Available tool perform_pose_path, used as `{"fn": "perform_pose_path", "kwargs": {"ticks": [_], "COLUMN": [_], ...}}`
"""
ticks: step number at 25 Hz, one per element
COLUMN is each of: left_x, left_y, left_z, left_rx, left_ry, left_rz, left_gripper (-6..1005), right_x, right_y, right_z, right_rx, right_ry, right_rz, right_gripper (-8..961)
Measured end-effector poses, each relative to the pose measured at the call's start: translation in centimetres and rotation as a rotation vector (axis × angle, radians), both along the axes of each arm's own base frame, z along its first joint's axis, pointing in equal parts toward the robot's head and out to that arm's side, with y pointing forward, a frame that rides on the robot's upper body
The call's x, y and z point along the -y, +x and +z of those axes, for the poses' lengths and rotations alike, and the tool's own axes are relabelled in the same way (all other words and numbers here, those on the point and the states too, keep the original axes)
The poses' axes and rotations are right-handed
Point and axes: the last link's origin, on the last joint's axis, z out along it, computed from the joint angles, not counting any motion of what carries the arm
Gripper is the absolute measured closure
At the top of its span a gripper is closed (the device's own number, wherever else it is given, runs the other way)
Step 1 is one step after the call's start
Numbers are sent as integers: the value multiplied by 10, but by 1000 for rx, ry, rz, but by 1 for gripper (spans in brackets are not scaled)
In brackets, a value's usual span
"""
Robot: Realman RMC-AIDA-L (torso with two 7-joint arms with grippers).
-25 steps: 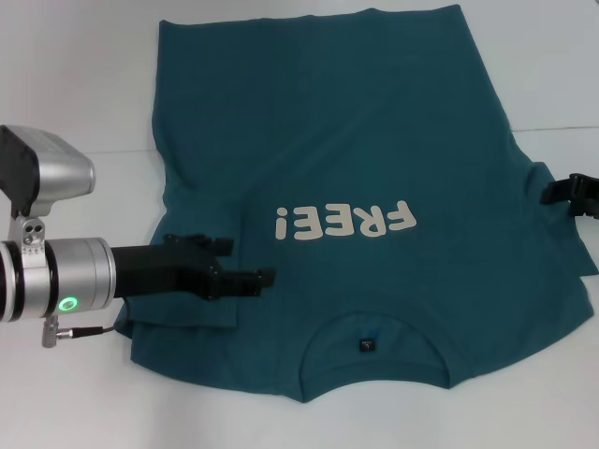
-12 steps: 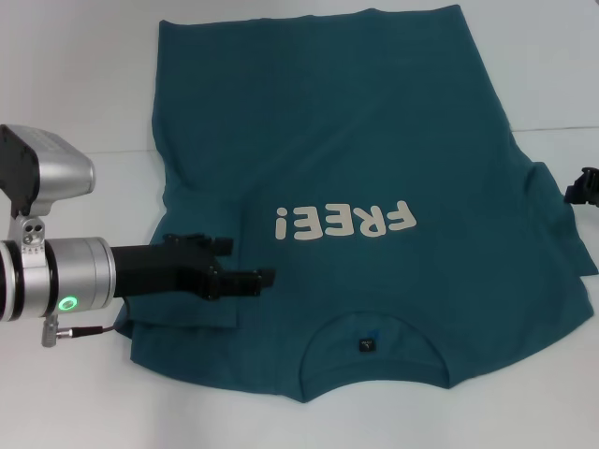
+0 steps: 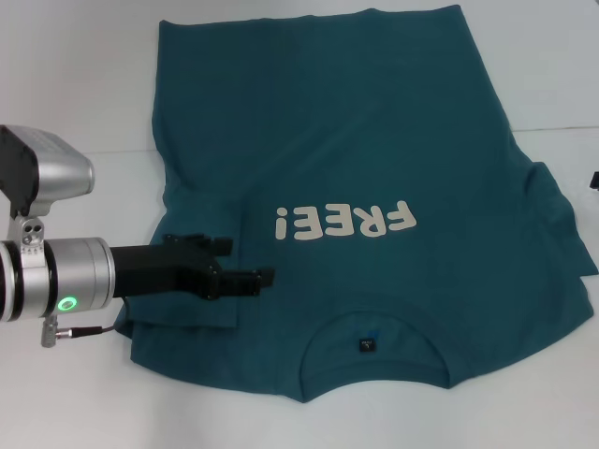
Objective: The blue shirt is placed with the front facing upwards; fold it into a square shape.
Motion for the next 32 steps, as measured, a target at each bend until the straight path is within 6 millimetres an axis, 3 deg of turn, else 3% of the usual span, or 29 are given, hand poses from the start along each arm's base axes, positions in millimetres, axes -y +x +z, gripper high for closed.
{"fn": "perform_pose_path", "kwargs": {"ticks": [14, 25, 32], "left_x": [0, -1, -1], "left_y": [1, 3, 3], "left_z": [-1, -1, -1], "left_rx": [2, 1, 1], "left_ry": [-4, -3, -4], "left_rz": [-3, -8, -8], "left_gripper": [93, 94, 93], "right_x": [-9, -15, -17], "right_y": [-2, -3, -6], "right_z": [-17, -28, -37], "right_rx": [37, 53, 49], "right_ry": [-16, -13, -18], "right_rz": [-14, -24, -23], "right_gripper": [572, 102, 65]}}
